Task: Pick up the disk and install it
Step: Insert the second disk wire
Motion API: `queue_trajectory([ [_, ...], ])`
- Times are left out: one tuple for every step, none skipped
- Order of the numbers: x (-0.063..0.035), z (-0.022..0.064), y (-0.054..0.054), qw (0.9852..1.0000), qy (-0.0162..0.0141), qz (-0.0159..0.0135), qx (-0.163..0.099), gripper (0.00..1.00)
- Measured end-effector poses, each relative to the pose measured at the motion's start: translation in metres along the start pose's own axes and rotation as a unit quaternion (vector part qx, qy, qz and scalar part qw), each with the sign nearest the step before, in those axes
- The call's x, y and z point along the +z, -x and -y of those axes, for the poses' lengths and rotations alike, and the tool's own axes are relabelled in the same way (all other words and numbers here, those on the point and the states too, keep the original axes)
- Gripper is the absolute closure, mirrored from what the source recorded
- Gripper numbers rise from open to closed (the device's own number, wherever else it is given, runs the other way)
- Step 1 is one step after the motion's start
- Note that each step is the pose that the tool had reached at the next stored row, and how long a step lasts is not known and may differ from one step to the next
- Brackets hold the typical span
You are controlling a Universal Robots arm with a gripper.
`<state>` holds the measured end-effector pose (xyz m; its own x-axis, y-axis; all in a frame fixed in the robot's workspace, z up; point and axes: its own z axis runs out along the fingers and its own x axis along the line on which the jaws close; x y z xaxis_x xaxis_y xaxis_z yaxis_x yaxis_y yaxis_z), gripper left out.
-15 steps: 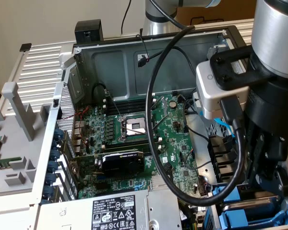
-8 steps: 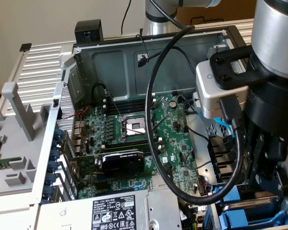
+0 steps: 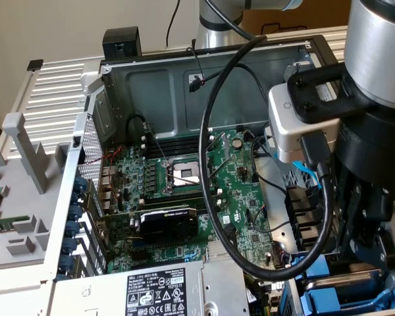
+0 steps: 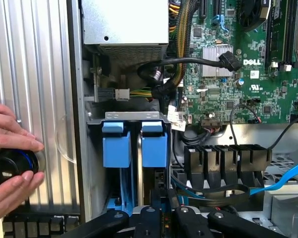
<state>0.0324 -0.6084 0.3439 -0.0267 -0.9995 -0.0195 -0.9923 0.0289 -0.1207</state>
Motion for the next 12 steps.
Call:
queue_trajectory([
  [-0.0001, 0.0000, 0.0000, 1.0000, 0.0000, -0.0001, 0.000, 0.83],
  [0.0000, 0.0000, 0.0001, 1.0000, 0.0000, -0.0002, 0.000, 0.83],
  [0.0009, -0.0001, 0.0001, 1.0000, 0.0000, -0.0001, 0.000, 0.83],
  [0.0009, -0.0001, 0.0001, 1.0000, 0.0000, -0.0001, 0.000, 0.83],
  [0.0008, -0.0001, 0.0001, 1.0000, 0.0000, -0.0001, 0.000, 0.83],
  [0.0008, -0.0001, 0.0001, 1.0000, -0.0002, -0.0001, 0.000, 0.83],
  [0.0008, -0.0001, 0.0001, 1.0000, -0.0005, -0.0001, 0.000, 0.83],
  [0.0008, -0.0001, 0.0001, 1.0000, -0.0009, 0.0000, 0.000, 0.83],
  [0.0009, -0.0001, 0.0001, 1.0000, -0.0014, 0.0000, 0.000, 0.83],
  [0.0008, -0.0001, 0.0002, 1.0000, -0.0017, 0.0000, 0.000, 0.83],
  [0.0008, -0.0001, 0.0003, 1.0000, -0.0020, 0.0000, 0.000, 0.83],
  [0.0008, -0.0001, 0.0004, 1.0000, -0.0022, 0.0000, 0.000, 0.83],
])
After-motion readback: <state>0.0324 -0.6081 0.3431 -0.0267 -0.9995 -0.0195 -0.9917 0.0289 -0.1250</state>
